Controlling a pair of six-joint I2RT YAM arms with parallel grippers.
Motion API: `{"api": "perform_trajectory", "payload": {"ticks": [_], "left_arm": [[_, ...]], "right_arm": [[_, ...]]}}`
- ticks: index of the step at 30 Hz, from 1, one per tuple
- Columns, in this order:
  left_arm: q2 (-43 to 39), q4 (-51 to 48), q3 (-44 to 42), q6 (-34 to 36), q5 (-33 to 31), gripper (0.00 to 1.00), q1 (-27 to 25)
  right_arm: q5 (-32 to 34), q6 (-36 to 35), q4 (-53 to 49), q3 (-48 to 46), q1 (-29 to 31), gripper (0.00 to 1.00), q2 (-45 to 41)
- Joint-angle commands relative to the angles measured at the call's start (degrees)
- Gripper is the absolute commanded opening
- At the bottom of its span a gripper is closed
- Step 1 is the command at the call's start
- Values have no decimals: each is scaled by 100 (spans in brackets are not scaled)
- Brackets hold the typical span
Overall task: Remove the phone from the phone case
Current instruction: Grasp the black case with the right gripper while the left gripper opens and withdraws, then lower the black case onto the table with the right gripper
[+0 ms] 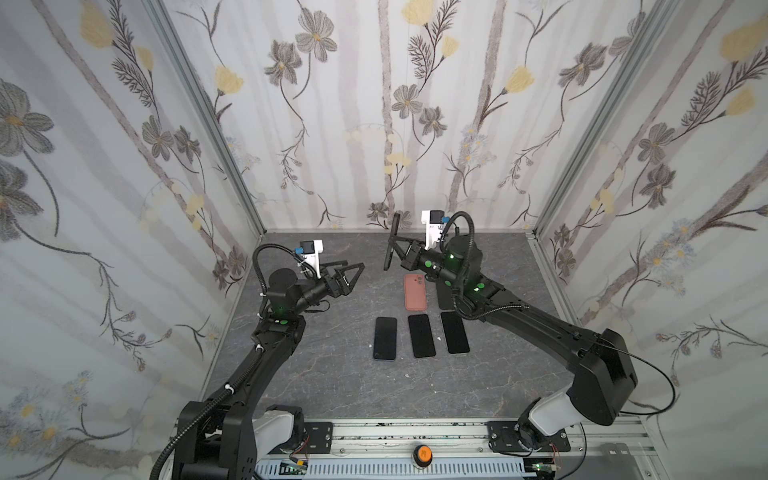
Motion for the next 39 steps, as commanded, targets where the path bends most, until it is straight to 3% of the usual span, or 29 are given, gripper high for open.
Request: {"api": "perform_trajectory", "payload": {"ticks": [1, 6, 11, 25, 39], "left_arm": [[-217, -1272, 93, 845, -1121, 100, 39], [-704, -2049, 25, 1240, -2346, 100, 30], [-1144, -2251, -263, 1134, -2633, 100, 22], [-1382, -2665, -303, 1327, -2644, 100, 8], [-1425, -2738, -329, 1353, -2748, 100, -19]], "right_arm": [[1354, -179, -1963, 569, 236, 0, 444], [1999, -43, -4340, 2841, 491, 0, 2016], [2090, 67, -5819, 4668, 715, 0, 3464], [1865, 458, -6058, 5391, 629, 0, 4630], [1935, 286, -6048, 5669, 351, 0, 5094]]}}
